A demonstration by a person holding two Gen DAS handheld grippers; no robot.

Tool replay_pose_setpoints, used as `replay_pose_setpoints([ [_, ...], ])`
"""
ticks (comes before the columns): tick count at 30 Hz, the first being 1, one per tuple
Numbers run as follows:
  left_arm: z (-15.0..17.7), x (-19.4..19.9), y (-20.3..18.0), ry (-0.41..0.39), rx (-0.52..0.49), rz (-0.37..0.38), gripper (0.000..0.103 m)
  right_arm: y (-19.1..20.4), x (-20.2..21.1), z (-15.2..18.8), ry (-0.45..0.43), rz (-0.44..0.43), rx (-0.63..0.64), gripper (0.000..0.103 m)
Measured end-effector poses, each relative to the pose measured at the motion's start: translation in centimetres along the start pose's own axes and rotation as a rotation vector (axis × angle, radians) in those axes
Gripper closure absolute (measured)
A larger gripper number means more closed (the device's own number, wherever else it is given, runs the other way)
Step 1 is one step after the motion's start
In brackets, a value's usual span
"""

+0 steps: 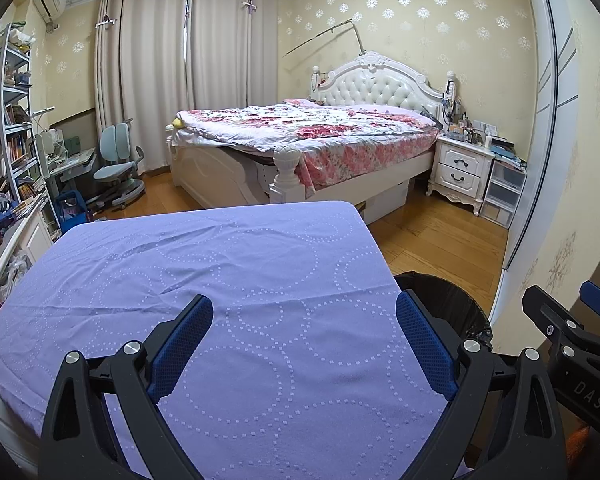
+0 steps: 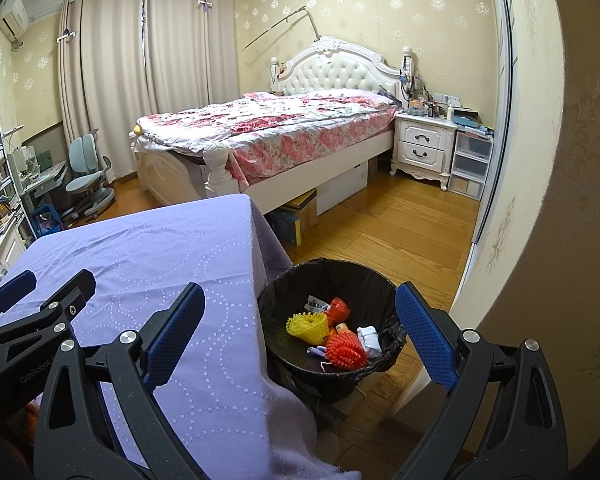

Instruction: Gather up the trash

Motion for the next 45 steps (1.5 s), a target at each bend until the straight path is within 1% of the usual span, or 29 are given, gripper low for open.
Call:
replay_pose_setpoints([
  [25,0.18,0.0,-0.09,0.002,0.0,0.001,0.011,0.02,0.0,-0.1,0.001,0.001,0.0,0.009],
  [35,0.87,0.13,-0.3,-0.003,0.002,-0.003,0.011,0.03,0.0,-0.13,0.001,0.002,0.001,0.009],
  [42,0.47,0.51,0.26,-0.02,0.019,0.001,0.011,0.07,0.04,-0.17,0.001,0.001,0.002,0.009],
  [45,0.43,0.77,0.29,-0.031,0.012,-0.011,0.011,0.08,0.03,-0.17,0.001,0.001,0.002,0.009],
])
Point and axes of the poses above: each gripper's, at about its wrist camera, not at the fingertips, and x roughly against the way its jaws point, y to its left, z to its underside, the point moved 7 cm from there along -x, roughly the way its jaws point, and after that the axes turned 11 degrees about -x, right-handed, at the moved point
